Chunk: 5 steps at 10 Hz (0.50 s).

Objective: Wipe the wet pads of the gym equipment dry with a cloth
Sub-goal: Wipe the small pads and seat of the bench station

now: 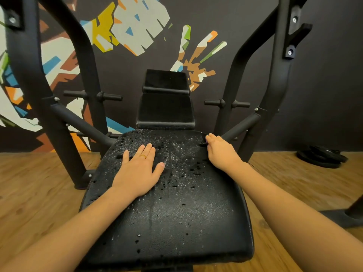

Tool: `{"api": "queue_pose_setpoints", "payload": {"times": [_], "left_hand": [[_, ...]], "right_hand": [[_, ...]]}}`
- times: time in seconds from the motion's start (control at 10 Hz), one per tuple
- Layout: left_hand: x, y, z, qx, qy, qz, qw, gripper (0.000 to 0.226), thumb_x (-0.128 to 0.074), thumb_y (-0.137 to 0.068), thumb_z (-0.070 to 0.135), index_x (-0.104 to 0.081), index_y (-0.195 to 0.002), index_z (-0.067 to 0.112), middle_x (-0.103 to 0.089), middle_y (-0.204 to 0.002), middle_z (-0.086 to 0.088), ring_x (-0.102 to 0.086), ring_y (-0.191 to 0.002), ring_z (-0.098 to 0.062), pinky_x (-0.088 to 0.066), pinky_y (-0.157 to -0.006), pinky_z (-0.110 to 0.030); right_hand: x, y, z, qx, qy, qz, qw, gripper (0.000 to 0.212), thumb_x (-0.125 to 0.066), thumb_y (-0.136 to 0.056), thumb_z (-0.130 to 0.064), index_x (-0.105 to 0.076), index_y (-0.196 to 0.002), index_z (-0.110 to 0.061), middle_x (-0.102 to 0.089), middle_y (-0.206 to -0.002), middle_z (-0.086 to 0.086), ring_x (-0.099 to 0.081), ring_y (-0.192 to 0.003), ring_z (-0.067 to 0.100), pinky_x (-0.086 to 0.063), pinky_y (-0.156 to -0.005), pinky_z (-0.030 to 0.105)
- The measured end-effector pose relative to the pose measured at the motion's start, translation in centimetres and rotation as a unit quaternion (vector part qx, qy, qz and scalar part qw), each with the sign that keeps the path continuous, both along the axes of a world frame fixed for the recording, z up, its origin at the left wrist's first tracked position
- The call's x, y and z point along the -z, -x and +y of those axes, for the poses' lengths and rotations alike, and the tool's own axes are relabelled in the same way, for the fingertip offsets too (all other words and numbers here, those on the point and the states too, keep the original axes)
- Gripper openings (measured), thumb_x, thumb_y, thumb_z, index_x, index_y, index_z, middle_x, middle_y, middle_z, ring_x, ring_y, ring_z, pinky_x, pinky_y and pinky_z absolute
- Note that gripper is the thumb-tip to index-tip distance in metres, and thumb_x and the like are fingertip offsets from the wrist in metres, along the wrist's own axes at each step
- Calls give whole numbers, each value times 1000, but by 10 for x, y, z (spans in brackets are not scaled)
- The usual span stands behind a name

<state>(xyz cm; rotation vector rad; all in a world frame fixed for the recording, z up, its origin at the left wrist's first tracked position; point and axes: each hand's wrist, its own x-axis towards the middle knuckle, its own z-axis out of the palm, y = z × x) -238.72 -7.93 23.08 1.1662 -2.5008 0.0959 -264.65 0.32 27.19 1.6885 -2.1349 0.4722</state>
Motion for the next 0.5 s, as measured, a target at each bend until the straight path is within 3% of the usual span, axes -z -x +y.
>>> {"api": "queue_pose_setpoints", "payload": {"times": [0.1, 0.2, 0.3, 0.4, 0.5], "left_hand": [[0, 0, 1, 2, 0, 0, 1000, 73, -18, -103, 60, -9, -163, 18, -1, -170, 3, 2, -156, -14, 3, -125, -52], [-1, 0, 1, 2, 0, 2, 1000, 73, -19, -104, 60, -10, -163, 17, -2, -170, 3, 2, -156, -15, 2, -124, -53], [0, 0, 1, 2, -2, -1, 1000, 73, -18, -103, 60, -11, -163, 17, -2, -170, 3, 1, -156, -15, 2, -124, -53], [0, 0, 1, -1, 3, -3, 1000, 73, -18, -103, 60, -10, -163, 17, -1, -170, 3, 1, -156, -15, 1, -124, -54], [0, 0, 1, 0, 3, -4, 1000, 74, -18, -103, 60, -11, -163, 17, -1, -170, 3, 1, -156, -15, 1, -124, -53]], "right_hand": [[9, -7, 22, -1, -8, 10, 1000, 24, -40, -105, -13, -54, -123, -4, -51, -121, 7, -49, -113, 30, -40, -80, 35], [22, -20, 53, 6, -16, 23, 1000, 38, -38, -107, -14, -47, -142, -3, -47, -145, 9, -39, -136, 33, -36, -111, 39], [35, -27, 74, 5, -10, 19, 1000, 44, -37, -108, -17, -38, -151, -7, -38, -156, 6, -27, -147, 31, -26, -118, 36], [36, -26, 74, -2, -15, 6, 1000, 42, -38, -107, -16, -43, -148, -6, -42, -153, 6, -30, -145, 31, -30, -116, 36], [29, -18, 60, -9, -8, 4, 1000, 27, -40, -105, -13, -54, -127, -5, -52, -127, 5, -43, -121, 27, -46, -99, 41]]}}
